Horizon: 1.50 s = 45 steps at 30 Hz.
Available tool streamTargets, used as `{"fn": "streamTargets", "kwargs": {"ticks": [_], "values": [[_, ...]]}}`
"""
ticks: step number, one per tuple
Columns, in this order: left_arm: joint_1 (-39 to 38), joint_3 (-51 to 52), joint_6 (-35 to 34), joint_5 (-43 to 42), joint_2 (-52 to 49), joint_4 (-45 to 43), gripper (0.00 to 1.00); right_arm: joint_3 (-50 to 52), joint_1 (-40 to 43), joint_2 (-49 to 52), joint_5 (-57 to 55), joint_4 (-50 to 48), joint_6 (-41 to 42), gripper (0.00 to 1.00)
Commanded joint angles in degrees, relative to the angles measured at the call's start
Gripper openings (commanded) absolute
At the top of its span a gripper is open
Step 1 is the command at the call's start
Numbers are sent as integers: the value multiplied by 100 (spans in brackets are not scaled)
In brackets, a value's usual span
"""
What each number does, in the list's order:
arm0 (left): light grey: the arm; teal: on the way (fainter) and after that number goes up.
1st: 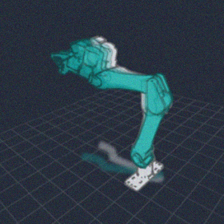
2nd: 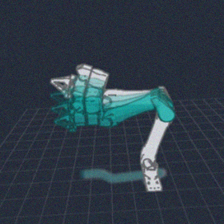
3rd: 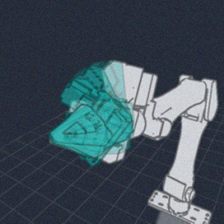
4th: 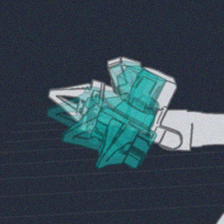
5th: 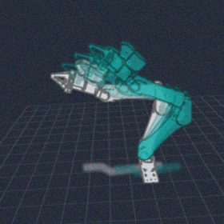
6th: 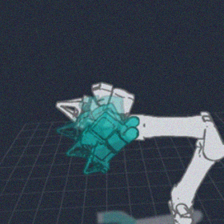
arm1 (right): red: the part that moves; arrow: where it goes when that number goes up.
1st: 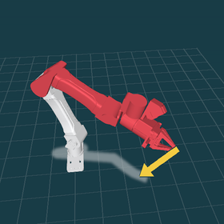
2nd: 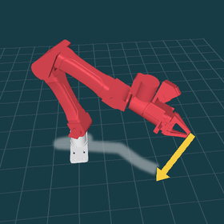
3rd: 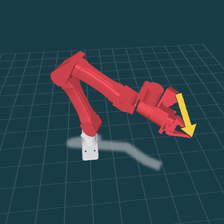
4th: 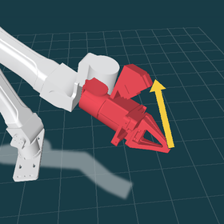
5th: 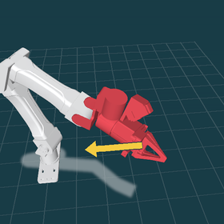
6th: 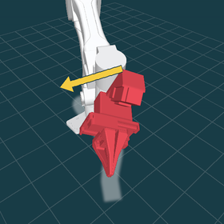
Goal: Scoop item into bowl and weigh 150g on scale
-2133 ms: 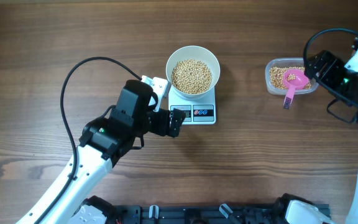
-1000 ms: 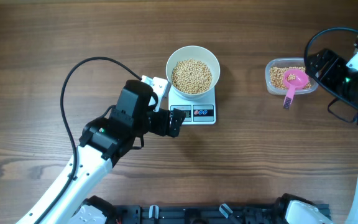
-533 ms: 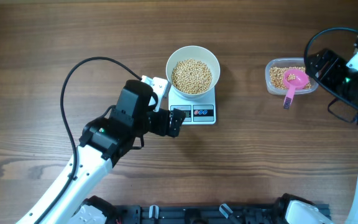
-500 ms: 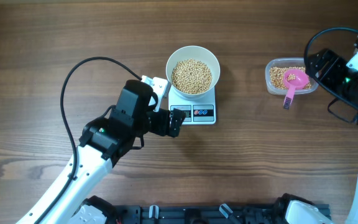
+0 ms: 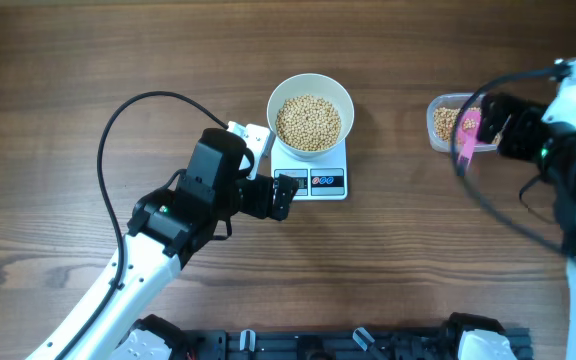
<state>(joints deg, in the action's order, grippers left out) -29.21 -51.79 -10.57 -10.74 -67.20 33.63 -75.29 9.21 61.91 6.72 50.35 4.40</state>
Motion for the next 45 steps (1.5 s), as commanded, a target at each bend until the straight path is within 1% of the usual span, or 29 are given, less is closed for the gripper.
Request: {"fn": "streamTargets", "kwargs": {"ticks": [1, 3, 7, 12, 16, 23, 33, 38, 45], "values": [[-24, 7, 111, 33, -9, 2, 100, -103, -138, -240, -302, 153, -1473, 100], [-24, 7, 111, 33, -9, 0, 100, 0, -138, -422, -496, 173, -1467, 100], [-26, 7, 111, 33, -9, 2, 100, 413, -138, -942, -527, 17, -1469, 100], [-24, 7, 111, 33, -9, 0, 100, 1331, -138, -1904, -527, -529, -1427, 100], [-24, 7, 111, 33, -9, 2, 100, 2352, -138, -2850, -529, -1123, -1008, 100], [-24, 7, 111, 33, -9, 2, 100, 3969, -138, -4107, -531, -2374, -1047, 100], [-24, 7, 111, 33, -9, 2, 100, 5939, -138, -5335, -503, -4336, -1040, 100], [-24, 7, 111, 33, -9, 2, 100, 6476, -138, -5606, -444, -4905, -1043, 100], [-24, 7, 111, 33, -9, 2, 100, 6839, -138, -6129, -376, -5027, -1045, 100]]}}
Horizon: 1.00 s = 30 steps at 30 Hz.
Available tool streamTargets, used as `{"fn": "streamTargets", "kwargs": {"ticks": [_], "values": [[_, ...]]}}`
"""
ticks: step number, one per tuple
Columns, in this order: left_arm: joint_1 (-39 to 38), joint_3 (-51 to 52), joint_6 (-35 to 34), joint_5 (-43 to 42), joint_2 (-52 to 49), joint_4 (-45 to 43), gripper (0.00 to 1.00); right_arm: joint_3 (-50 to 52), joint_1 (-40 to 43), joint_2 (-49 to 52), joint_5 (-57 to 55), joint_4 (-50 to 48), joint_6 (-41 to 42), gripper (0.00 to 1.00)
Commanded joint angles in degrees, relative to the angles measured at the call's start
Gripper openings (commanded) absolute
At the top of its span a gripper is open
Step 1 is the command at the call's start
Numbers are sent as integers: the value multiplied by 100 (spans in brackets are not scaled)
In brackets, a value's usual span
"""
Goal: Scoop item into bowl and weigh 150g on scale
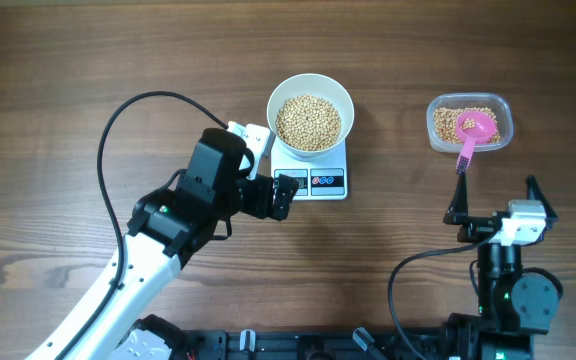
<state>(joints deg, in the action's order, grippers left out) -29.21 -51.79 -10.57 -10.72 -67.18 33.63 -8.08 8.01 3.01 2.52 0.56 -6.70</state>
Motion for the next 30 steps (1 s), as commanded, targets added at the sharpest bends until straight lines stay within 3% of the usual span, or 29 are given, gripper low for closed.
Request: {"fn": "streamTargets", "kwargs": {"ticks": [1, 22, 30], "values": [[-24, 7, 111, 31, -11, 2, 100, 138, -17, -278, 42, -50, 59, 100], [-24, 7, 111, 31, -11, 2, 100, 164, -11, -282, -17, -155, -382, 100], [-24, 7, 111, 31, -11, 2, 100, 741, -11, -282, -4, -1147, -382, 100]]}}
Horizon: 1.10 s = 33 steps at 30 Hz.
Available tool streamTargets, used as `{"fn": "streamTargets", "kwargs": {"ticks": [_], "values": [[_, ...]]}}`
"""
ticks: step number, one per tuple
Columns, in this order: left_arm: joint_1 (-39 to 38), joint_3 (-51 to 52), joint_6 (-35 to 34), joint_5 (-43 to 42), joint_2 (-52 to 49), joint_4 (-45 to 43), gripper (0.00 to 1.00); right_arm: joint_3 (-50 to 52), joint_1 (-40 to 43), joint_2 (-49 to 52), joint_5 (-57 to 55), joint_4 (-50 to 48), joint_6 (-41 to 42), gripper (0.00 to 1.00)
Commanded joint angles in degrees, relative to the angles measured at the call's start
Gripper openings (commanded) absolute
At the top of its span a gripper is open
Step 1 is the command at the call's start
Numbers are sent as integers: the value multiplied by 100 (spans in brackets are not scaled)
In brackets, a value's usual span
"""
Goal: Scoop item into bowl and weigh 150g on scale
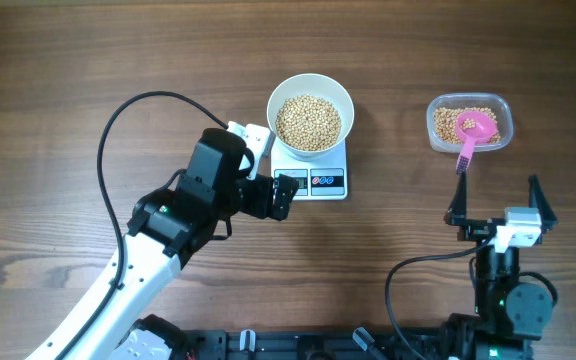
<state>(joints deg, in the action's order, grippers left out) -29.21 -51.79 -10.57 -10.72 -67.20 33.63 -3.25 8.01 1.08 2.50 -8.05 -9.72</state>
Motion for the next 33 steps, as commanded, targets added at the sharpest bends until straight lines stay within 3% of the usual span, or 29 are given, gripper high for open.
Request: {"fn": "streamTargets", "kwargs": {"ticks": [1, 19, 33], "values": [[-24, 7, 111, 31, -9, 2, 100, 302, -13, -90, 2, -348, -81, 100], [-24, 7, 111, 31, -9, 0, 100, 295, -31, -90, 1029, 691, -63, 100], [-24, 7, 111, 31, -9, 2, 100, 295, -588, -90, 627, 767, -74, 100]]}}
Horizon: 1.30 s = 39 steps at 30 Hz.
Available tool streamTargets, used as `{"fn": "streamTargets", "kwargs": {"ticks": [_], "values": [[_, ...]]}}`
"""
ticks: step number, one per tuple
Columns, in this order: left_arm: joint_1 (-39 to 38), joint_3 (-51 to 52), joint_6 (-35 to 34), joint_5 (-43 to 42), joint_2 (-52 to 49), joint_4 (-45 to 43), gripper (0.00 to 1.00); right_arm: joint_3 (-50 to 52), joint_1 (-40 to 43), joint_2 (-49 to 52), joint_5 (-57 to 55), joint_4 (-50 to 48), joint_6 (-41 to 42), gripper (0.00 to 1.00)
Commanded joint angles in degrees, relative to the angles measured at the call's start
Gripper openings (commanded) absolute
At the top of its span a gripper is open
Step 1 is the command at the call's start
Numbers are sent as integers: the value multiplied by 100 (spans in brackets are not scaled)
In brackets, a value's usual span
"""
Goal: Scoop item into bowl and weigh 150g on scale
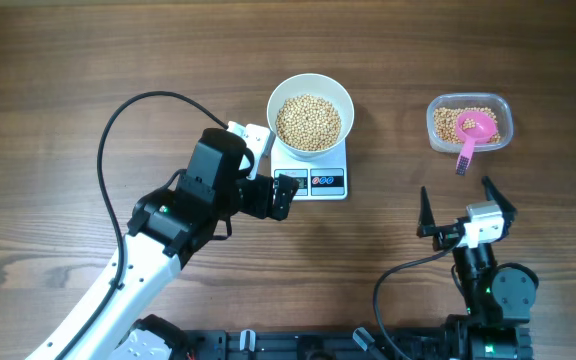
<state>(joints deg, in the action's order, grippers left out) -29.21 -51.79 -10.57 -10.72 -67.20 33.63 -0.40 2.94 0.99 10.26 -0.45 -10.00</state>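
A white bowl (pixel 310 92) filled with soybeans stands on the small white scale (pixel 304 181) at the table's middle. At the right, a clear container (pixel 500 128) of soybeans holds the pink scoop (pixel 476 128), whose handle sticks out over the near rim. My left gripper (pixel 287 195) rests against the scale's near left corner, its black fingers together. My right gripper (pixel 458 208) is near the front right, well short of the container, fingers spread wide and empty.
The left arm's black cable (pixel 128 120) loops over the table at the left. The right arm's base and cable (pixel 408 275) sit at the front edge. A black rail (pixel 298 345) runs along the near edge.
My right gripper, still open and empty, has shifted a little left and turned. The scoop, bowl, scale and left arm have not moved.
First my right gripper was at the clear container, on the pink scoop. Then the scoop lay in the container and the gripper stood open near the front right. It stayed there, lately shifting left. The left gripper has stayed at the scale throughout.
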Motion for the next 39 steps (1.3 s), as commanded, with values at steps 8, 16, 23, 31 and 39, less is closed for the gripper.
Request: {"fn": "streamTargets", "kwargs": {"ticks": [8, 16, 23, 31, 39], "values": [[-24, 7, 111, 31, -9, 2, 100, 9, -85, -81, -350, 22, -31, 100], [-24, 7, 111, 31, -9, 2, 100, 9, -85, -81, -448, 42, -31, 100], [-24, 7, 111, 31, -9, 2, 100, 9, -85, -81, -387, 28, -33, 99], [-24, 7, 111, 31, -9, 2, 100, 9, -83, -79, -389, 15, -37, 100], [-24, 7, 111, 31, -9, 2, 100, 9, -83, -79, -387, 15, -37, 100]]}}
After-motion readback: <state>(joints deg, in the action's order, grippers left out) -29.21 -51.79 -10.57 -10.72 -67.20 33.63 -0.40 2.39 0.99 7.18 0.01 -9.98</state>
